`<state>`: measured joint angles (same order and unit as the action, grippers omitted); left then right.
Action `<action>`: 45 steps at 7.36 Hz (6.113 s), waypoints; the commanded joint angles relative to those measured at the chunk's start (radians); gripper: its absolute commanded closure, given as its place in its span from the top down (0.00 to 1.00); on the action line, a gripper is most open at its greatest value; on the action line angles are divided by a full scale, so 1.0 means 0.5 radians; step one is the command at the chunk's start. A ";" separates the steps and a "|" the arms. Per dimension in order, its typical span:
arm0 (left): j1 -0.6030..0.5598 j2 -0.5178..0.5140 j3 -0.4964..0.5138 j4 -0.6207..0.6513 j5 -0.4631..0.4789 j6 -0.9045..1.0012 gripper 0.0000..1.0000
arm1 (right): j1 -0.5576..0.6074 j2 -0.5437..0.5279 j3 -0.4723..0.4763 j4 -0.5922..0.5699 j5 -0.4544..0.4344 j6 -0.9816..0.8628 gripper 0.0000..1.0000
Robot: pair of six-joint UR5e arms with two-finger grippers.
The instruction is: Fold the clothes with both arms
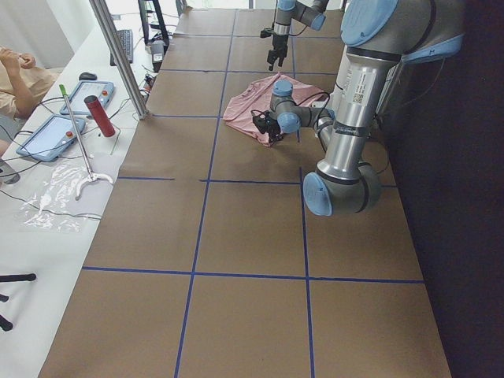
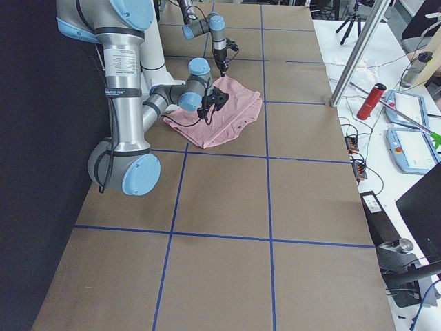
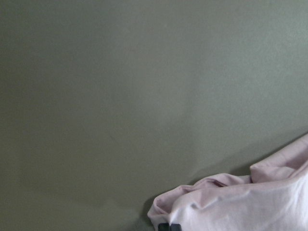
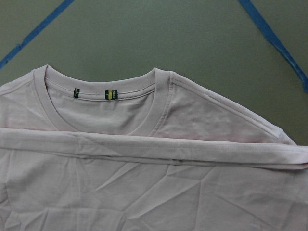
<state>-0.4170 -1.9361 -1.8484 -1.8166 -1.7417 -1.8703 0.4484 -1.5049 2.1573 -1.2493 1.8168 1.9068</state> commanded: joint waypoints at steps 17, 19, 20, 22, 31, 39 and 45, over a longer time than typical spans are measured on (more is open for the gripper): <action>-0.810 -0.515 0.905 -0.736 -0.235 0.525 0.38 | -0.335 0.540 -0.509 -0.002 -0.436 0.392 0.96; -0.810 -0.512 0.887 -0.733 -0.235 0.522 0.39 | -0.357 0.656 -0.672 -0.002 -0.476 0.408 0.89; -0.810 -0.515 0.883 -0.733 -0.235 0.522 0.39 | -0.354 0.666 -0.691 -0.002 -0.486 0.405 0.84; -0.810 -0.512 0.883 -0.733 -0.235 0.522 0.40 | -0.357 0.684 -0.688 -0.124 -0.495 0.405 0.74; -0.786 -0.515 0.837 -0.733 -0.238 0.430 0.42 | -0.351 0.703 -0.645 -0.137 -0.486 0.402 0.00; -0.786 -0.512 0.841 -0.733 -0.238 0.406 0.42 | -0.360 0.706 -0.654 -0.177 -0.489 0.399 0.69; -0.786 -0.512 0.841 -0.733 -0.238 0.400 0.42 | -0.369 0.709 -0.685 -0.177 -0.486 0.399 0.57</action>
<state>-0.8099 -2.1921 -1.4281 -2.1829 -1.8607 -1.6705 0.2657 -1.1506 1.8216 -1.3376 1.5736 2.1060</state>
